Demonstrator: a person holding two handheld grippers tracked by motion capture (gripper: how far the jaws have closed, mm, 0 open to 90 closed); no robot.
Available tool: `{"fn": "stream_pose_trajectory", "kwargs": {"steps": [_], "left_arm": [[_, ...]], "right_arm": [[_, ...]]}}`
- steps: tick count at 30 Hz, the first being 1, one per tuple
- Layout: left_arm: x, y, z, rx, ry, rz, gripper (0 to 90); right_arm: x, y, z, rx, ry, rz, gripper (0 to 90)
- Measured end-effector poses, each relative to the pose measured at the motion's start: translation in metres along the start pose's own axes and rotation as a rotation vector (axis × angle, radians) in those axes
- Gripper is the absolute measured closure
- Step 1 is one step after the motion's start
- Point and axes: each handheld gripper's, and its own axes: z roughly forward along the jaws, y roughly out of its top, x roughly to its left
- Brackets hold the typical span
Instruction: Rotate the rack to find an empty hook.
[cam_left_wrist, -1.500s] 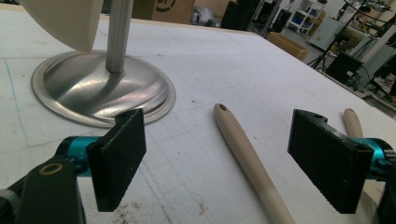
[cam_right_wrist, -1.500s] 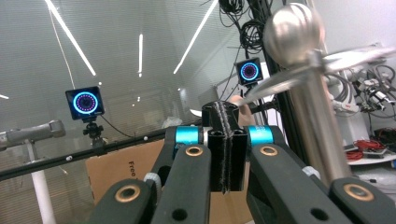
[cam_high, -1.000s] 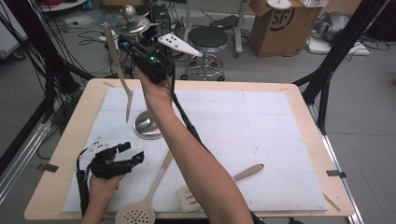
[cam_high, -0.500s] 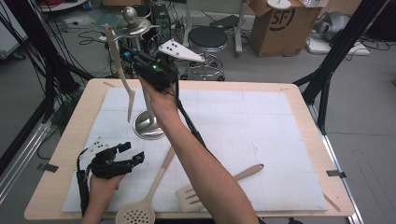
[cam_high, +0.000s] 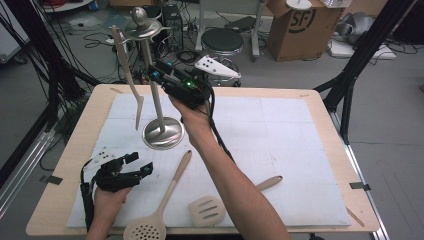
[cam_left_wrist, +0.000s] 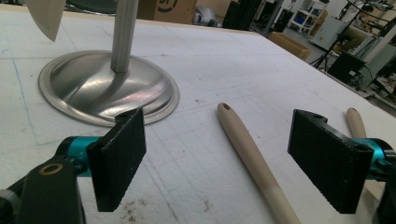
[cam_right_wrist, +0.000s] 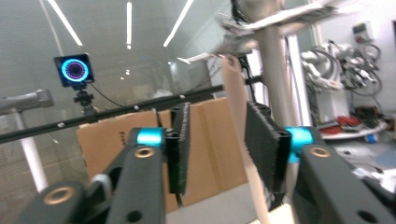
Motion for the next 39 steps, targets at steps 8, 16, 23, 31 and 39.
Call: {"fn": "stream_pose_trajectory", "kwargs": {"steps": [8, 16, 23, 31, 39], "left_arm": [[0.0, -0.001, 0.0, 0.001, 0.006, -0.003, 19.9], [-0.003, -0.001, 0.002, 0.011, 0.0, 0.007, 19.9], [-0.004, -0.001, 0.004, 0.017, -0.001, 0.008, 19.9], [-0.005, -0.001, 0.006, 0.021, -0.007, 0.014, 19.8], [-0.005, 0.0, 0.012, 0.026, -0.017, 0.015, 19.9]], "right_arm": [[-0.016, 0.0, -0.032, -0.04, -0.029, 0.038, 38.5], [-0.03, -0.006, -0.059, -0.014, -0.057, 0.064, 25.7], [-0.035, -0.011, -0.083, 0.01, -0.072, 0.086, 20.6], [-0.034, -0.013, -0.102, 0.016, -0.097, 0.06, 20.6], [-0.041, -0.021, -0.131, -0.001, -0.129, 0.104, 20.1]]}}
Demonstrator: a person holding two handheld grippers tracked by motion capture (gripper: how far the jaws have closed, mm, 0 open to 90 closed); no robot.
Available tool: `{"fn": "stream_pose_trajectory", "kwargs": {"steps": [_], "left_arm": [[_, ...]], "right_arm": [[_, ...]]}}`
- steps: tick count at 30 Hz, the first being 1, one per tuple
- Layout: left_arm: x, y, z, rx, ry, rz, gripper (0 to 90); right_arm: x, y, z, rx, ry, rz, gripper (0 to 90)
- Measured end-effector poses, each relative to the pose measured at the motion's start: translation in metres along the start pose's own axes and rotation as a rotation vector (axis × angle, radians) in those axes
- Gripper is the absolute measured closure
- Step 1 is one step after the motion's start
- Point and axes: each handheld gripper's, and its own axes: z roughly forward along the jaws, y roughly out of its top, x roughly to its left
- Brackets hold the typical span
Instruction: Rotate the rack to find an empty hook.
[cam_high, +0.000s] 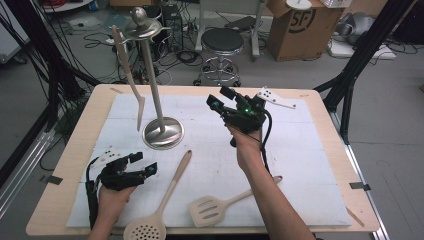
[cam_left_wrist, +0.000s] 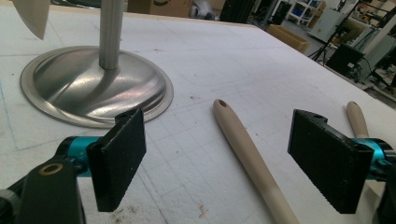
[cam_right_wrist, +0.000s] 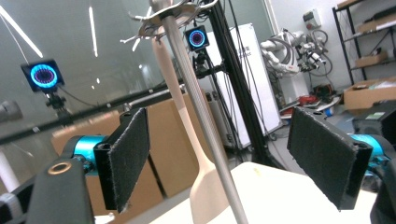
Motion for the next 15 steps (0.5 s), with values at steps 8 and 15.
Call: {"fn": "stream_pose_trajectory", "kwargs": {"steps": [8, 15], "left_arm": [[-0.001, 0.002, 0.002, -0.003, -0.003, 0.003, 19.9], [0.0, 0.003, 0.004, -0.01, -0.008, 0.003, 19.9]], "right_arm": [[0.004, -0.005, -0.008, 0.0, 0.002, -0.013, 19.2], [0.001, -0.013, -0.016, 0.007, -0.023, -0.009, 19.2]]}}
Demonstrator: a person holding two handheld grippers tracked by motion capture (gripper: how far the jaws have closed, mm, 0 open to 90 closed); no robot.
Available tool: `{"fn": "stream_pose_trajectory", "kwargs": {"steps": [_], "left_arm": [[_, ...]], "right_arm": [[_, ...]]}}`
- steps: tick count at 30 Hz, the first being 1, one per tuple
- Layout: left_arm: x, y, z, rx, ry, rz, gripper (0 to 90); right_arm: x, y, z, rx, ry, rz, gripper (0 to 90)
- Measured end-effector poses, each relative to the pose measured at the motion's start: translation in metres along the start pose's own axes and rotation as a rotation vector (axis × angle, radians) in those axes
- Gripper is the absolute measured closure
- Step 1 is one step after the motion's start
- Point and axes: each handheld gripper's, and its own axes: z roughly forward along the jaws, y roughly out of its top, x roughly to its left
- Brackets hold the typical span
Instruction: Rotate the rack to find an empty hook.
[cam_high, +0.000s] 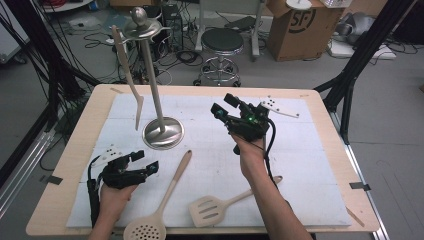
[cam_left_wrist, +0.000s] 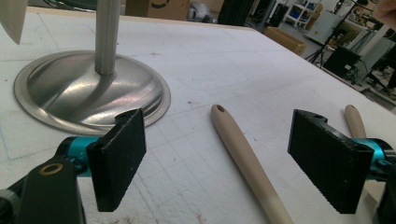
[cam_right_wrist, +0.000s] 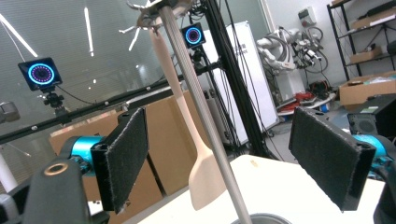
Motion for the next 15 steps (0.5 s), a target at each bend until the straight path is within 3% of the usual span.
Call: {"fn": "stream_pose_trajectory", "kwargs": {"steps": [15], "left_arm": [[-0.001, 0.001, 0.002, 0.003, 0.0, 0.001, 19.9]], "right_arm": [[-0.008, -0.024, -0.021, 0.039, -0.048, 0.019, 19.4]]}}
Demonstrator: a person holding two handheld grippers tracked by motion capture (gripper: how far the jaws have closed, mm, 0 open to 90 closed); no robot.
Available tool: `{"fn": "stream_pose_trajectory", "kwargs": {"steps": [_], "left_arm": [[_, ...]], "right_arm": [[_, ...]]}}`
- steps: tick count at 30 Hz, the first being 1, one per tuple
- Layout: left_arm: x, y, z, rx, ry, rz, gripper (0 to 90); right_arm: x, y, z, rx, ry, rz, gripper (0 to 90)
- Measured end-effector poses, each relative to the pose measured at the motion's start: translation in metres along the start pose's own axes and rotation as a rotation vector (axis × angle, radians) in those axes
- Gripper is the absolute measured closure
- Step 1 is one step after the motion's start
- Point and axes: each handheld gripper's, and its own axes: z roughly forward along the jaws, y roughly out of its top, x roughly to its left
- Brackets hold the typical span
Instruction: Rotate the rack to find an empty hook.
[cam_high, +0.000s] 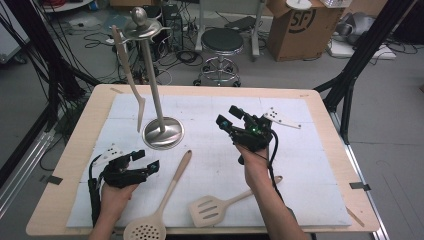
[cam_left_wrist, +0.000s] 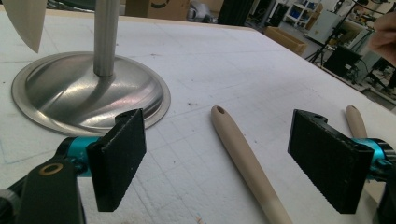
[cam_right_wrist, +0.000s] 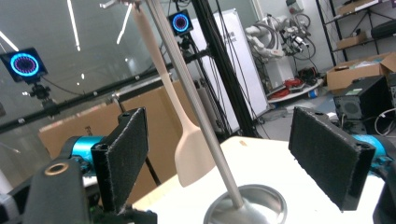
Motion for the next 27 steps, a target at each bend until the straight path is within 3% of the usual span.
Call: {"fn": "stream_pose_trajectory", "kwargs": {"steps": [6, 17, 27], "left_arm": [[0.0, 0.0, 0.0, -0.004, 0.002, -0.005, 19.9], [0.0, 0.0, 0.002, 0.0, 0.004, -0.002, 19.9], [0.001, 0.0, 0.002, 0.004, 0.0, 0.002, 19.9]], "right_arm": [[-0.002, -0.013, -0.015, 0.066, -0.033, -0.033, 19.5], [-0.019, -0.03, -0.046, 0.089, -0.115, 0.014, 20.2], [-0.025, -0.042, -0.068, 0.134, -0.156, 0.002, 20.2]]}}
